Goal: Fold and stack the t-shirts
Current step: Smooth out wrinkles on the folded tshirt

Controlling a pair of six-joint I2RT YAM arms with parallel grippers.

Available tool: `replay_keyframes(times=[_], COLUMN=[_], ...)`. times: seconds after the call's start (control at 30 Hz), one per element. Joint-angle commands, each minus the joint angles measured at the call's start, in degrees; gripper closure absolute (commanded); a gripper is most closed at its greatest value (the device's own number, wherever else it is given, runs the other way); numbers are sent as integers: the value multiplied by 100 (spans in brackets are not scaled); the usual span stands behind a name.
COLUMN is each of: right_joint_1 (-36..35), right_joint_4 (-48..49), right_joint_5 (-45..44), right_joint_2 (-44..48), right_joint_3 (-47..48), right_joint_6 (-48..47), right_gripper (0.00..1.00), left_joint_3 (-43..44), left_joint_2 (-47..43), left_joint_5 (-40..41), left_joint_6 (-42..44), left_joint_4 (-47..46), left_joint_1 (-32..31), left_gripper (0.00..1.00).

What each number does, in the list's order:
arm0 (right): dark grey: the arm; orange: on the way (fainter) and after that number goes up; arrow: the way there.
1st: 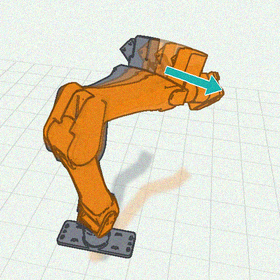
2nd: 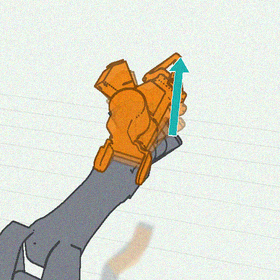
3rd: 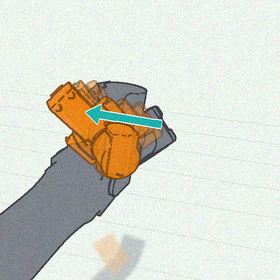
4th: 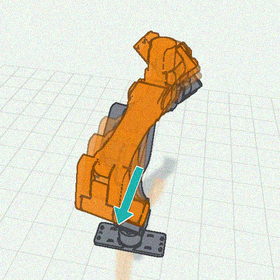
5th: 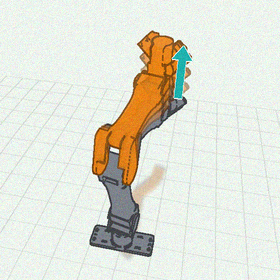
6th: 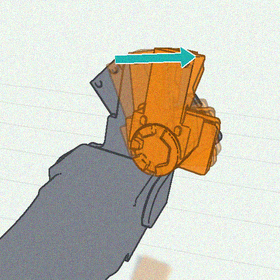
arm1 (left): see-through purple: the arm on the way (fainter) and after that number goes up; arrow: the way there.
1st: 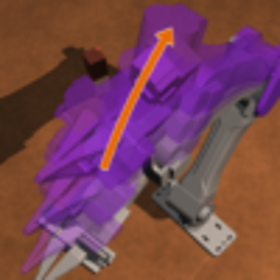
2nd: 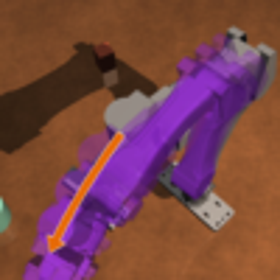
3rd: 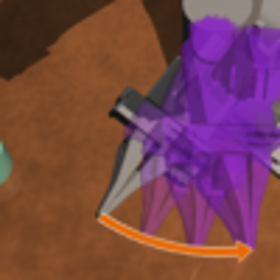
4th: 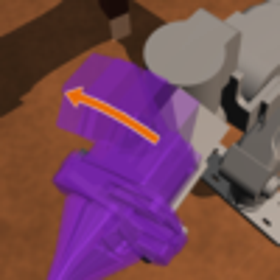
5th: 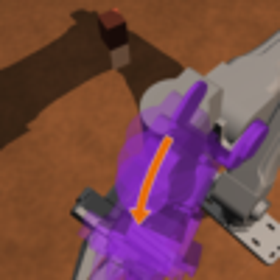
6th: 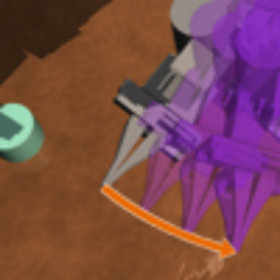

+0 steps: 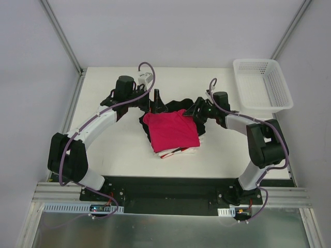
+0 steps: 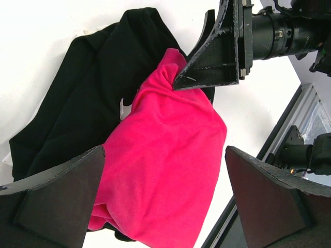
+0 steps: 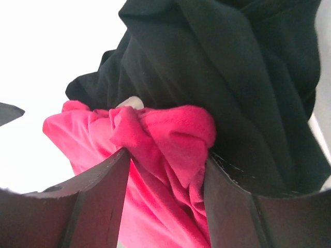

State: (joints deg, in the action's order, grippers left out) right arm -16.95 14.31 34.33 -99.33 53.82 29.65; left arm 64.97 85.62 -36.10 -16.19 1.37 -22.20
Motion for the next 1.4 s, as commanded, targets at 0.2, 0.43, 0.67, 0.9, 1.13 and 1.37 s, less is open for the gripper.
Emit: replay_keyframes(times=[0.2,0.43,0.67,0.9,1.13,1.37], right_joint_1=[-107,-159,-203,-203,-204,-195], right_joint_4=[370,758,960,1057,837,469], right_joint_5=[320,417,540,584,505,487], right_joint_2=[669,415,46,-96,107,28], right_joint_3=[-565,-540,-329,-223,-56,453], right_joint_6=[76,261,392,542,437,305], right_gripper=[42,44,77,92,94,94], left_joint_3=[7,-28,-151,-143,-125,-169], left_joint_2=[95,-28,-99,-90,-28,-46], left_joint_5=[-240,-170,-20,76,33,76], left_joint_6=[142,151,221,265,265,291], left_joint_4=[-40,-31,-31,-14,-14,-14], left_joint_1=[-66,-66,-66,-66,-66,-66], left_gripper=[1,1,1,1,1,1])
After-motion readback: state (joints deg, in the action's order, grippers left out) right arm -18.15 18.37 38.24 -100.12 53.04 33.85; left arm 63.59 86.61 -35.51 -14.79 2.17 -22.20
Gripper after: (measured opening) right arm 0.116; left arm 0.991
